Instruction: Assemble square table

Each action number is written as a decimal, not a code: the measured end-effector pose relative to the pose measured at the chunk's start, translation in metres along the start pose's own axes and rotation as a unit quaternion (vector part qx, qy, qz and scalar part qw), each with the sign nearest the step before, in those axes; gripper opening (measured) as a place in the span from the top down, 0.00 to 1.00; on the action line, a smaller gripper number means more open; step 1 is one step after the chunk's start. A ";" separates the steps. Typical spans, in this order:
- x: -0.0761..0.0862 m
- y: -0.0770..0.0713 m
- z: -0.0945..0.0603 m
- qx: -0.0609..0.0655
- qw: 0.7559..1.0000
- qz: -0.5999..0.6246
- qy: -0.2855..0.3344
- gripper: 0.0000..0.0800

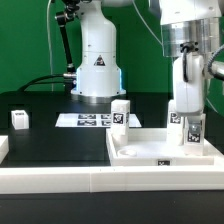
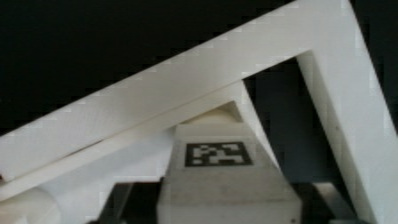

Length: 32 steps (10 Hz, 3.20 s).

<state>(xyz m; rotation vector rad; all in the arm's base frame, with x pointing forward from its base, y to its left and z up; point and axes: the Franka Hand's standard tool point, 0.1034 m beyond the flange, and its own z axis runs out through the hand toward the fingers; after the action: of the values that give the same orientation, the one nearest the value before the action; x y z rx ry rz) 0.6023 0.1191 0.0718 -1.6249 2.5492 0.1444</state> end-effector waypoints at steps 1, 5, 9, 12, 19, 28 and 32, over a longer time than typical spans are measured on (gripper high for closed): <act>-0.001 0.001 0.000 -0.001 1.000 0.022 -0.005 0.64; -0.001 0.001 0.001 -0.002 1.000 -0.008 -0.009 0.41; -0.001 -0.001 -0.003 -0.011 0.990 -0.138 -0.012 0.19; -0.001 -0.001 -0.003 -0.009 0.972 -0.235 -0.012 0.19; 0.005 0.003 -0.004 -0.054 0.835 -0.548 0.013 0.19; 0.006 -0.001 -0.006 -0.060 0.719 -0.692 0.024 0.64; 0.006 -0.001 -0.006 -0.056 0.797 -0.600 0.030 0.64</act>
Offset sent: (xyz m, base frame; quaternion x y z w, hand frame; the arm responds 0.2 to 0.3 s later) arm 0.0000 0.0000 0.0000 0.0000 0.0000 0.0650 0.9979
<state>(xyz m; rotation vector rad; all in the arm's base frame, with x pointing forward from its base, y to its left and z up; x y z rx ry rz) 0.6003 0.1127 0.0768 -2.9080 1.0790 0.1069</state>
